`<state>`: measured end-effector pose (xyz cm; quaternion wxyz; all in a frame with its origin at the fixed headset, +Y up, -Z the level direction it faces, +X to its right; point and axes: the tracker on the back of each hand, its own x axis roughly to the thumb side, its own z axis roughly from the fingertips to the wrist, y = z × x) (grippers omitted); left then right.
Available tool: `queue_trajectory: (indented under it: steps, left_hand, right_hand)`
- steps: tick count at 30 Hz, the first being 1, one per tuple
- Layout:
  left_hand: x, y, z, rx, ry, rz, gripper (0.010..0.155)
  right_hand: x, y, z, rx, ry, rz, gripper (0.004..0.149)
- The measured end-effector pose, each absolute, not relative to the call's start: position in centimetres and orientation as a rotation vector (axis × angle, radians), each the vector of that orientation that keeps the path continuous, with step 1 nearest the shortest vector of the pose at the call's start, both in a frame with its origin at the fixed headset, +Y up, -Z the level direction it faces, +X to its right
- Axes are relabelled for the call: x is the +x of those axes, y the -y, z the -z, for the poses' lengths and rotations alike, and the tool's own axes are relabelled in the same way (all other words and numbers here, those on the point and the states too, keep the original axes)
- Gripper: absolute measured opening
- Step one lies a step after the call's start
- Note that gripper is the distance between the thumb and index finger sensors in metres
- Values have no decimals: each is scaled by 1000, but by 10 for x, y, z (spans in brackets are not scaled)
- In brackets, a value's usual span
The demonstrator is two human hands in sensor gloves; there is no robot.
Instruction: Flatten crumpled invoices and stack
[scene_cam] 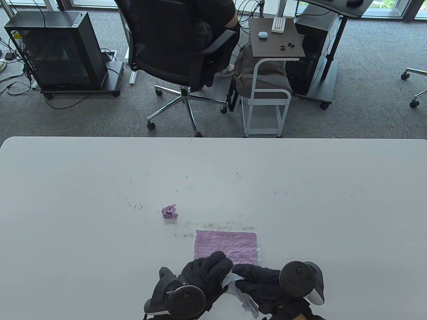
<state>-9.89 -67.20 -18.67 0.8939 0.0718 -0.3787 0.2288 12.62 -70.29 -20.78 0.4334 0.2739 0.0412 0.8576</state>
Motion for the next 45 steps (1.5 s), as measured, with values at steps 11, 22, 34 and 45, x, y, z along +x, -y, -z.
queue_trajectory:
  steps: [11,22,34,45]
  left_hand:
    - [-112,673,190,169,716,-655,44]
    - [-142,683,201,181,500,-958,44]
    - [-148,699,209,101,436,-945,44]
    - [-133,742,221,-488,375,-480,47]
  right_hand:
    - [118,712,211,730,-272,-2299,42]
    - [138,711,216,663,-242,-1910,43]
    - [145,702,211,576,-28,-2127,44]
    - [128,743,218,578,-436,-2633,41]
